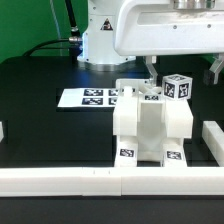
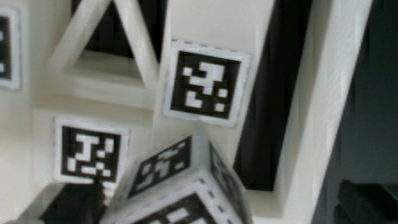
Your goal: Assemble chair
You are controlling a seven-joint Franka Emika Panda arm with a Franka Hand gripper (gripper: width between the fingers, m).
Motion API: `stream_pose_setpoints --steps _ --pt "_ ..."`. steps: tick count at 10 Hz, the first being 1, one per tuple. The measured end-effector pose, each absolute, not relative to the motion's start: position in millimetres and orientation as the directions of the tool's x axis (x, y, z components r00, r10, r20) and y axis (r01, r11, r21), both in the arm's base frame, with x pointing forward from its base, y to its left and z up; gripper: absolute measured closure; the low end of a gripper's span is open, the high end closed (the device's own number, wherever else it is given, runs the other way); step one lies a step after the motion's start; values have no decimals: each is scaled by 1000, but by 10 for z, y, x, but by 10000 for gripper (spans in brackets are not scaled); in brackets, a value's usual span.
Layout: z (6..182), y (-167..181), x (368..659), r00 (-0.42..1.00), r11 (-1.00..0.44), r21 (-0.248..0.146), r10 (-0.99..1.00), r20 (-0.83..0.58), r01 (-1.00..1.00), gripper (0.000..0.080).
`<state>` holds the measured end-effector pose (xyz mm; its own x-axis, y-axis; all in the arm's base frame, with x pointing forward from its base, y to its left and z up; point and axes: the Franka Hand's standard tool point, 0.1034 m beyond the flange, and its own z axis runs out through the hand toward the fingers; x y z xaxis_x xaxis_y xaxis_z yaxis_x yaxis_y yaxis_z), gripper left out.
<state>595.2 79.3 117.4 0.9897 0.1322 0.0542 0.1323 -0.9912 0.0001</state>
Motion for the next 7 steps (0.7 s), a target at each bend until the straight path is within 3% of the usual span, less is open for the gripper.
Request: stream_pose_setpoints --steps 4,6,7 --pt "1174 783 5953 958 -959 9 283 53 283 181" --pt "1174 778 5954 958 -960 9 281 53 281 515" --pt "1174 778 5954 958 -960 9 281 53 281 515"
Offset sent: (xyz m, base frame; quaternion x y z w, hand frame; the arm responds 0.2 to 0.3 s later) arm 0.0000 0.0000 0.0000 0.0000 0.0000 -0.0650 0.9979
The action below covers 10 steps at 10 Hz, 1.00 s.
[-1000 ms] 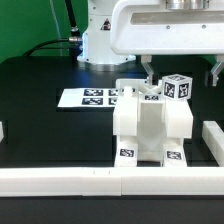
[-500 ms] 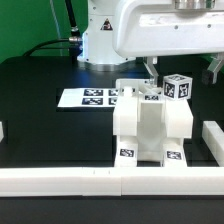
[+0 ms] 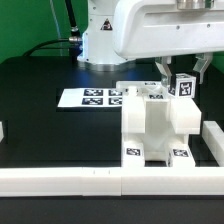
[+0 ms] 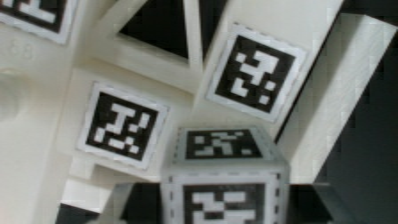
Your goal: Assemble chair
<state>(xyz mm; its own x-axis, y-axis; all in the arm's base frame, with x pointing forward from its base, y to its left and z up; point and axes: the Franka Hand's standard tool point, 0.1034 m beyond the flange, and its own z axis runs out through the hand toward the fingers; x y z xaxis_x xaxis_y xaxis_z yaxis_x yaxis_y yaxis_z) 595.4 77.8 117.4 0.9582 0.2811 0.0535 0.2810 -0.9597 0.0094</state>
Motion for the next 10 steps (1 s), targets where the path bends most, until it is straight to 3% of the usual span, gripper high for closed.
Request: stream_pose_setpoints --steps 4,10 --pt "1174 779 5954 973 -974 4 226 54 226 514" --pt "1173 791 5952 976 -977 -23 -214 50 -213 512"
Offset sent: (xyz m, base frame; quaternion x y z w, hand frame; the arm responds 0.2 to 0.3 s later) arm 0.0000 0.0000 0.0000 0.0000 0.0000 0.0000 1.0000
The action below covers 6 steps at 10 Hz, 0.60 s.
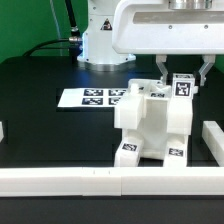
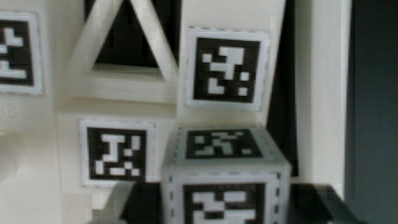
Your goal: Assemble chair
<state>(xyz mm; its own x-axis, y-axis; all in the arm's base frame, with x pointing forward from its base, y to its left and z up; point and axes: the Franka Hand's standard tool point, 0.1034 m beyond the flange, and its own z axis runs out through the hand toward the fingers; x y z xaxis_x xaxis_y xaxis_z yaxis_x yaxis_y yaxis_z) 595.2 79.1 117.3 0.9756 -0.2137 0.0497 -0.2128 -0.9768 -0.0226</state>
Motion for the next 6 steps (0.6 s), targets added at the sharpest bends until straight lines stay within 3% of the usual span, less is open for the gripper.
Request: stream_pose_setpoints --steps 3,6 --pt "1172 804 5950 906 -907 -37 -421 41 -420 512" --pt "1171 807 5950 901 -902 -39 -431 40 -430 503"
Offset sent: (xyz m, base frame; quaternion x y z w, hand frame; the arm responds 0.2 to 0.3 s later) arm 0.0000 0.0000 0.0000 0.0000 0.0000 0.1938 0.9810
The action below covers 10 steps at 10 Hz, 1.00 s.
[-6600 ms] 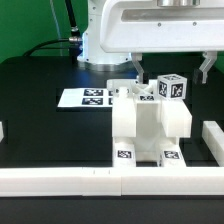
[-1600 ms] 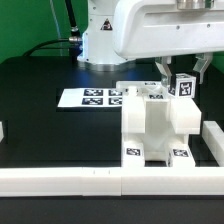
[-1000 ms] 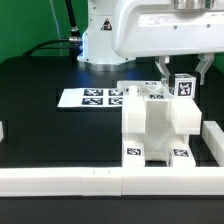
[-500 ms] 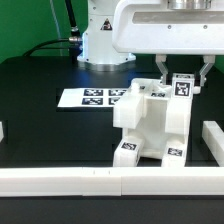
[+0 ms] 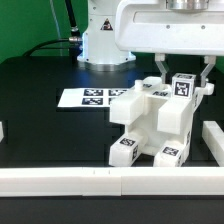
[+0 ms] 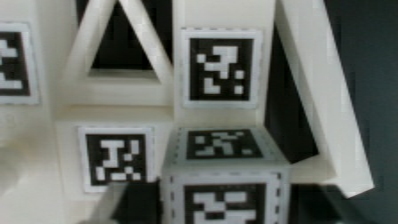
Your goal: Assemble chair
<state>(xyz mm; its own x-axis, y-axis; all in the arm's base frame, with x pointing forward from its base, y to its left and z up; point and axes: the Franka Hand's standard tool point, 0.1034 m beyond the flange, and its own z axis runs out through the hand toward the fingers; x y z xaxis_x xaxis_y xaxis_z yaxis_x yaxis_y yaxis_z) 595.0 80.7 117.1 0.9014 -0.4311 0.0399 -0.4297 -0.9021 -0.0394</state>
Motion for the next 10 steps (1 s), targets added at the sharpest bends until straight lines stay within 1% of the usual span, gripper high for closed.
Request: stream_pose_setpoints --steps 1,2,3,4,10 --pt "1171 807 5950 901 -902 -39 -431 40 -430 320" --pt "1171 807 5950 901 -902 -39 -431 40 -430 187" --pt "1171 807 5950 901 -902 -39 -431 40 -430 187" --pt "1171 807 5950 901 -902 -39 -431 40 -430 157" --pt "1171 807 5950 901 -902 -39 -431 40 -430 150"
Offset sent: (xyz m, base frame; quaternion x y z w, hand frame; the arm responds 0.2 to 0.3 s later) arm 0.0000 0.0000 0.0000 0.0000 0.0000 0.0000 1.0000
